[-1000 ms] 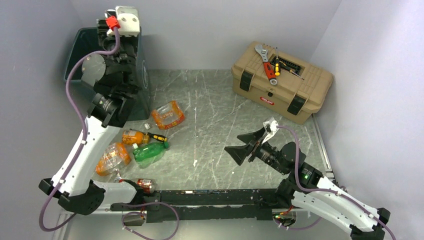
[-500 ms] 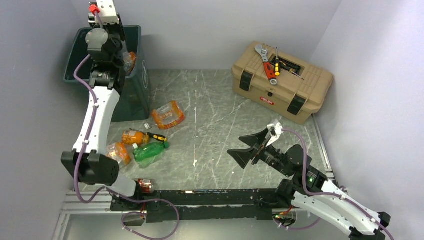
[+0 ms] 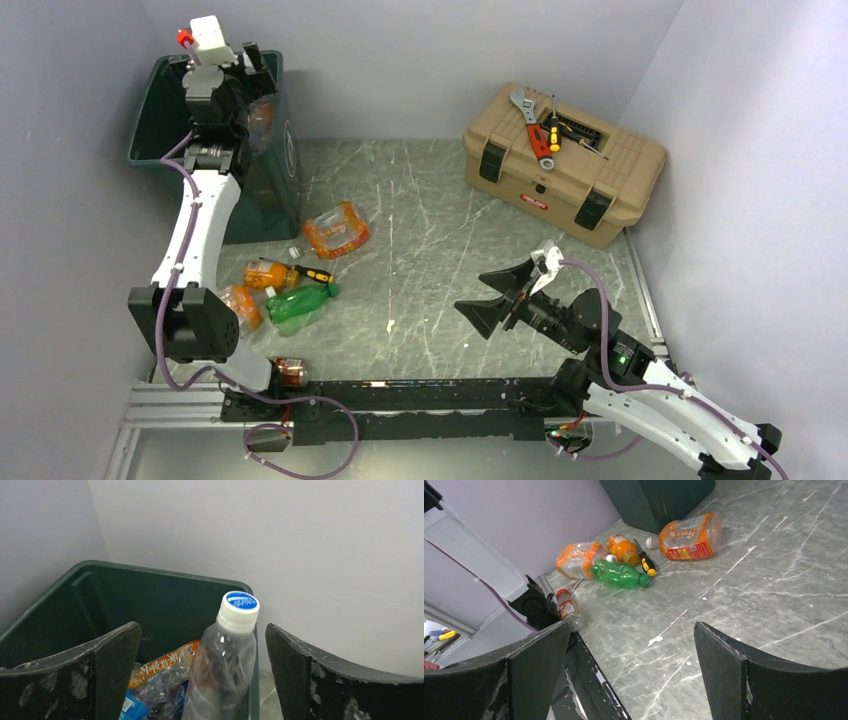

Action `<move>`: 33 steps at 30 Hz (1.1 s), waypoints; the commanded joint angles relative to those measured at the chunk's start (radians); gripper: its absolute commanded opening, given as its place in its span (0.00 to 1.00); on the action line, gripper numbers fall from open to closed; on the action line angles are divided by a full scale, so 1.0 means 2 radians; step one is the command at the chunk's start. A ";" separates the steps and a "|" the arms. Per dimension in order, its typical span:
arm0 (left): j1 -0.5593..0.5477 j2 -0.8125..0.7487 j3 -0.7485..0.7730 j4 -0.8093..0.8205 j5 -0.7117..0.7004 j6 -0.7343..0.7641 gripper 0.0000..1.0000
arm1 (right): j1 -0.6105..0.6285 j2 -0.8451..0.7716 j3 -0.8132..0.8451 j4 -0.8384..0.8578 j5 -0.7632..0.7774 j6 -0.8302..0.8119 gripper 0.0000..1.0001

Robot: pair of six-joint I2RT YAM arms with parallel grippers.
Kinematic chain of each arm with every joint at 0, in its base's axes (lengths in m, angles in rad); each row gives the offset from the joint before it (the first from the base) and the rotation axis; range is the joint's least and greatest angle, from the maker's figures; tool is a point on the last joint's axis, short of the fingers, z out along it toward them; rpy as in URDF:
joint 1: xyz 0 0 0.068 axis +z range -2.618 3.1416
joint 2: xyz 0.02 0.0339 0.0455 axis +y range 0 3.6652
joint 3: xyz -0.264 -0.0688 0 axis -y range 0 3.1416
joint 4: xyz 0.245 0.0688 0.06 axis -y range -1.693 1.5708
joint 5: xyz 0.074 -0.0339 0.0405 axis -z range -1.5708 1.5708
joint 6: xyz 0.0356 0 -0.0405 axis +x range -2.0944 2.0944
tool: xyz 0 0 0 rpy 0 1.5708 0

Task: Put the plastic bottles in the bin
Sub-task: Place the plastic bottle in the trash bin, then move the plastic bottle to the center of the board.

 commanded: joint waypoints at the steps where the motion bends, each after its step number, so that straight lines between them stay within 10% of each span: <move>1: -0.004 -0.059 0.017 0.031 -0.005 -0.017 1.00 | 0.000 0.009 0.022 0.016 -0.008 -0.011 1.00; 21: -0.073 -0.158 -0.044 -0.099 -0.054 -0.031 0.94 | 0.000 0.039 0.025 0.028 0.005 -0.001 1.00; 33: -0.335 -0.187 -0.072 -0.302 -0.089 0.056 0.92 | 0.001 0.077 0.002 0.071 0.001 0.017 0.99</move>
